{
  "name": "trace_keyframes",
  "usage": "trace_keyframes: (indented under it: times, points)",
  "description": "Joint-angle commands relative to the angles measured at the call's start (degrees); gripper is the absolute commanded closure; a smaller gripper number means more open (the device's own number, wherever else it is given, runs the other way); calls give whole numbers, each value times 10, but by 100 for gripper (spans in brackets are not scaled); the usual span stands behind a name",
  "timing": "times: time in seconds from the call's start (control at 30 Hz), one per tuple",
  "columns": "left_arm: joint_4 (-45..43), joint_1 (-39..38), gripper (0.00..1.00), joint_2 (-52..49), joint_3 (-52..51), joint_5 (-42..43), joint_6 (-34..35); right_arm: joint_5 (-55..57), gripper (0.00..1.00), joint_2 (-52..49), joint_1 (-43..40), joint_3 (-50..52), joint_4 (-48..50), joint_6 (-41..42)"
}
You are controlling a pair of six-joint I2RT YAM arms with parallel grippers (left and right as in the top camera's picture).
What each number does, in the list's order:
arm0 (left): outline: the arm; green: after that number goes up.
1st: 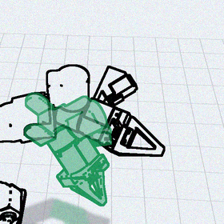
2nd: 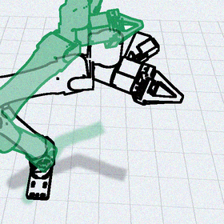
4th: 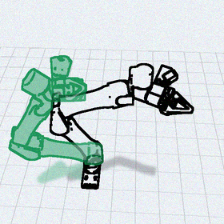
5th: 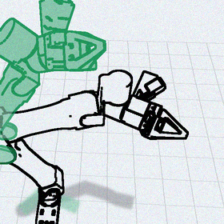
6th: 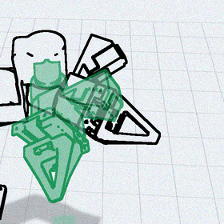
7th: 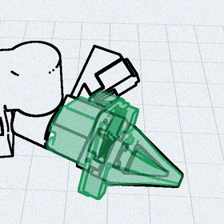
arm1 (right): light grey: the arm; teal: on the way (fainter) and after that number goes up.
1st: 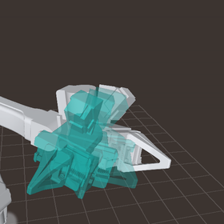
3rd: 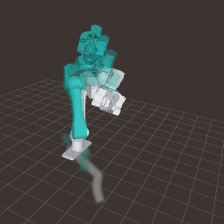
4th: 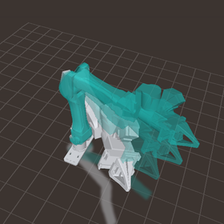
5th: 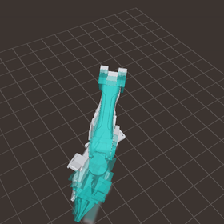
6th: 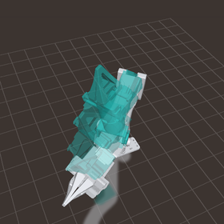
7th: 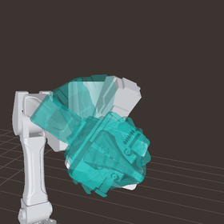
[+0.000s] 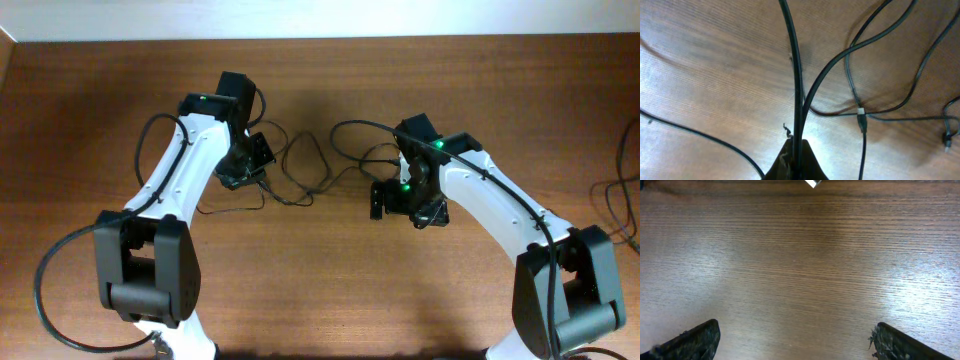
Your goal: Untangle cables
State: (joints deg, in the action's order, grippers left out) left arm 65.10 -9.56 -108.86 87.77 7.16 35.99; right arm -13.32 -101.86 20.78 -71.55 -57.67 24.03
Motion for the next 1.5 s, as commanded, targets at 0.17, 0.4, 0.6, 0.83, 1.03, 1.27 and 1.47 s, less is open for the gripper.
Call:
trace_keyframes:
  times: [0.17,0.4,0.6,0.83,1.03,1.27,1.47]
  points:
    - [26,2,100,151,2,6,-9,5,2,2,2,2,0,3]
    - [11,1,100,184,2,86,-67,5,2,2,2,2,0,3]
    - [-26,-9,100,184,2,226,-308,-33,1,4,1,1,6,3]
    - [6,-25,100,183,1,229,-576,-177,1,314,-123,-1,9,34]
    - [-33,-24,100,183,1,531,-751,-176,1,377,-102,-1,9,417]
    - [-50,-67,100,183,1,497,-760,-179,1,279,-28,-1,219,454]
    - [-50,-73,100,183,1,452,-760,-220,1,284,-26,-1,277,452]
